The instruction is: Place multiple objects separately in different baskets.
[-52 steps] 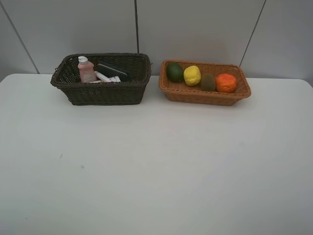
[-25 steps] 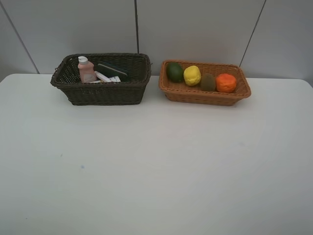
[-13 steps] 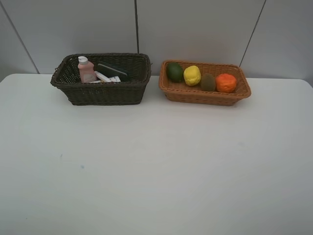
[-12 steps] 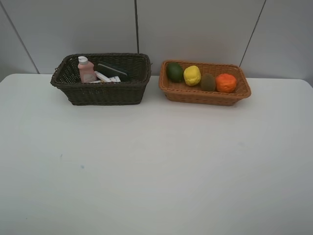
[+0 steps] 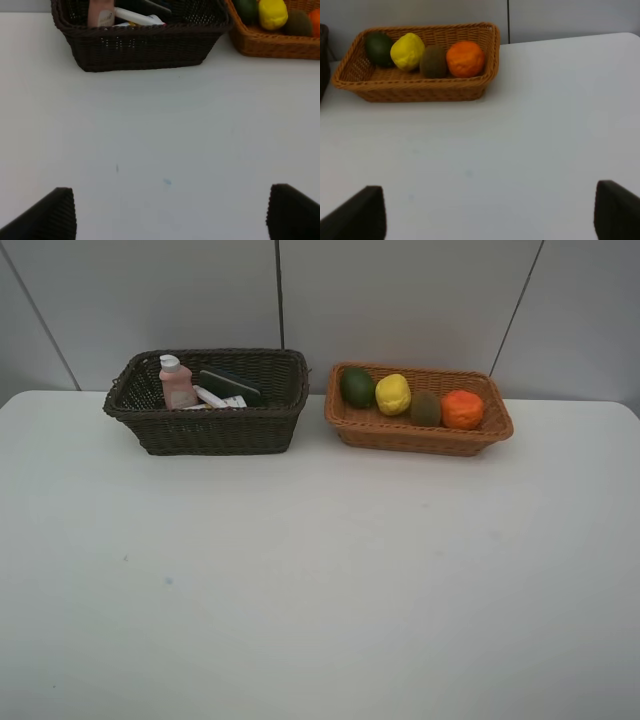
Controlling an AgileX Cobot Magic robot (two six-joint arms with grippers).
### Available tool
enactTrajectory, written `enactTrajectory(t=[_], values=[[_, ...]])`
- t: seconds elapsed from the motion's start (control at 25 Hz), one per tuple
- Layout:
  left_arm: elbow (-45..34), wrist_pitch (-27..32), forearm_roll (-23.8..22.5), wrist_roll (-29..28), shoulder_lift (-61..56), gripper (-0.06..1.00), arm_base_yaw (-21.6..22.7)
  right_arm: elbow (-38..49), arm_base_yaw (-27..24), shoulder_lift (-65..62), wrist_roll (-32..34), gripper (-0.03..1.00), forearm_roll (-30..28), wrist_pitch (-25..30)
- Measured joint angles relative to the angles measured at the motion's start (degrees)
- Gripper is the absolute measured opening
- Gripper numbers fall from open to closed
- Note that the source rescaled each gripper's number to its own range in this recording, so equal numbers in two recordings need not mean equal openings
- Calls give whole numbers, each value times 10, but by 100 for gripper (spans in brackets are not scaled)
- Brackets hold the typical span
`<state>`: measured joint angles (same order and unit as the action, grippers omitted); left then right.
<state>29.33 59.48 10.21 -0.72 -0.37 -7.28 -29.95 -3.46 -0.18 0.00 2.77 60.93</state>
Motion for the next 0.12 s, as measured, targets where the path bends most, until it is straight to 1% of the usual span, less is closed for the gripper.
enactTrajectory(t=[0.12], values=[[0,0,0,0,0,100,0,0,0,0,0,96,0,0]])
